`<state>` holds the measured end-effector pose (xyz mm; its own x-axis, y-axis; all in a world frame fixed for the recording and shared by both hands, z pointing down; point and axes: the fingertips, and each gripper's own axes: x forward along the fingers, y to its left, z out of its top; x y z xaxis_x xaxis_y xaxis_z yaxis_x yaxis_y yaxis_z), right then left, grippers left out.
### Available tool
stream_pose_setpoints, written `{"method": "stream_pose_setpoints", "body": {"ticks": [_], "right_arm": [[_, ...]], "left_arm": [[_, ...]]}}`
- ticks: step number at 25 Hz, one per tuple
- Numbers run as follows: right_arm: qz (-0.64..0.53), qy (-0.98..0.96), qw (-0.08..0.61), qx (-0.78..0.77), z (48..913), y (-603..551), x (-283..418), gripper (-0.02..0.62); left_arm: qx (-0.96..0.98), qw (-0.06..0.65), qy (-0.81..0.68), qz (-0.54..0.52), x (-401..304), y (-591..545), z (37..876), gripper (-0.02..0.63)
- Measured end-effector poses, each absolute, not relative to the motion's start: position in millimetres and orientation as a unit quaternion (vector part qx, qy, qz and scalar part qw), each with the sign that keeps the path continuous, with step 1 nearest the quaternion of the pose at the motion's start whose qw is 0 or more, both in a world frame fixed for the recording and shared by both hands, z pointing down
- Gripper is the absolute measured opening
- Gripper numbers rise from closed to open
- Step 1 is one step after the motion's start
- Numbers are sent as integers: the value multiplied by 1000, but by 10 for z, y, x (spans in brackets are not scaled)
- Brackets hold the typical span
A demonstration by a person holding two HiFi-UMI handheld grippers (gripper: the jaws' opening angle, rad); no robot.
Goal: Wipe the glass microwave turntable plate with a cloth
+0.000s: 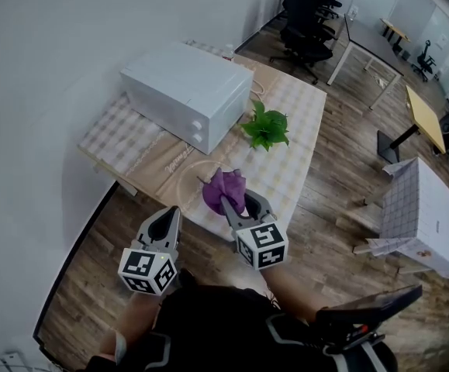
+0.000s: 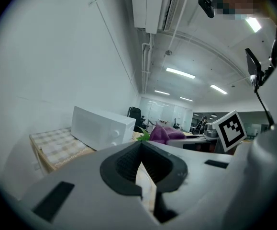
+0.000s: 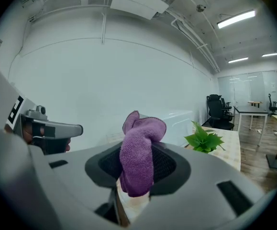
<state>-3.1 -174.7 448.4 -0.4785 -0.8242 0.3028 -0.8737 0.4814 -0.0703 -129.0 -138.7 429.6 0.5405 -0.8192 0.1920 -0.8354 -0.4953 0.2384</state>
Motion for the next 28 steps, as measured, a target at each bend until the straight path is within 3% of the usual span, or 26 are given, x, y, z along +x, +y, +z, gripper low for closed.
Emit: {"method": "stream_pose_setpoints", "body": {"ticks": [17,28], "right_arm": [[99,-839,166,509,4939,-2554,-684,137],[123,-852,221,458,5702,-3130,-895,137]], "left_arm": [[882,168,-440,34,-1610,-1766,4639,3],[831,186,-518,75,-1726,-2249,4982,3]]}}
